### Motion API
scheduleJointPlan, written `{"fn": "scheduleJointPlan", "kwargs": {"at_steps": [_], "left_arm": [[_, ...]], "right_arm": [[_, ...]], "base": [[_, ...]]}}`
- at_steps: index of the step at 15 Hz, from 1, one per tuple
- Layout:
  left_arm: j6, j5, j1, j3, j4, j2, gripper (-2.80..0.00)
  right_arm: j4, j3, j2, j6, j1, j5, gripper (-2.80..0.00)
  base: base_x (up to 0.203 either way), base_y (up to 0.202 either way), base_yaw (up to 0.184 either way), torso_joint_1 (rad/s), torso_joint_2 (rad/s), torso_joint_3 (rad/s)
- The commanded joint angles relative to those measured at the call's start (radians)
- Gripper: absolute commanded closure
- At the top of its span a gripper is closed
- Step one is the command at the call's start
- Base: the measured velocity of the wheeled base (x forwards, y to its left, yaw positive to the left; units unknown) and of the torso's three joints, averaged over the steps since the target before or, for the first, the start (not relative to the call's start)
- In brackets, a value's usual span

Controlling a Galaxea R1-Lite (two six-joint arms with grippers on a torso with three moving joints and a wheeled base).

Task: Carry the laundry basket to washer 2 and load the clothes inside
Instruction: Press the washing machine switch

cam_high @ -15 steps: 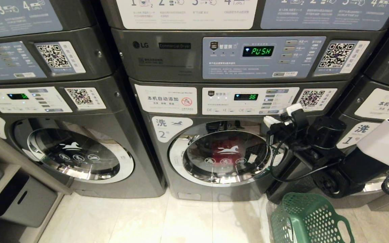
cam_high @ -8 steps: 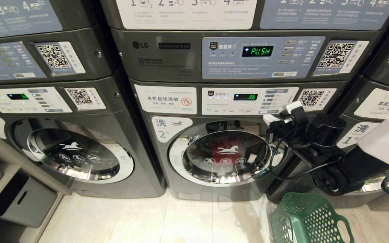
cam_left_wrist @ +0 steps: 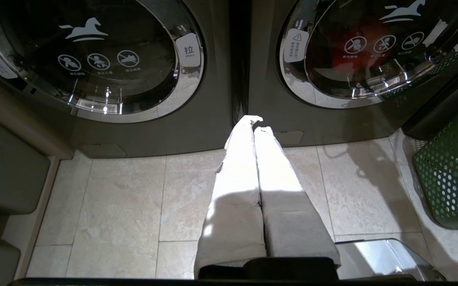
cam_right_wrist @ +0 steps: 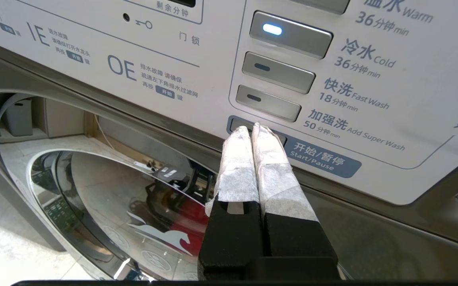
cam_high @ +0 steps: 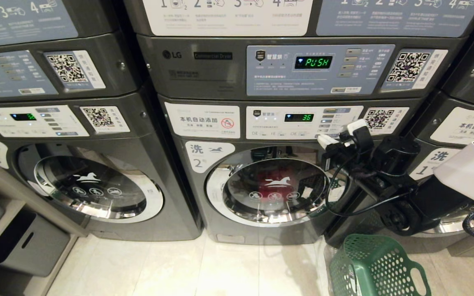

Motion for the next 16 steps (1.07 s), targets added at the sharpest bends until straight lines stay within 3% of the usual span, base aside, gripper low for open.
{"fn": "scheduleJointPlan", "kwargs": {"at_steps": [1, 16], "left_arm": [[0.000, 0.000, 0.000, 0.000, 0.001, -0.002, 0.00], [0.000, 0.000, 0.000, 0.000, 0.001, -0.002, 0.00]], "right_arm": [[-0.005, -0.002, 0.001, -0.002, 0.000, -0.001, 0.00], [0.007, 0.033, -0.029, 0.003, 0.017, -0.009, 0.00]], "base": [[0.000, 0.000, 0.000, 0.000, 0.00, 0.000], [0.000, 0.000, 0.000, 0.000, 0.00, 0.000]]}}
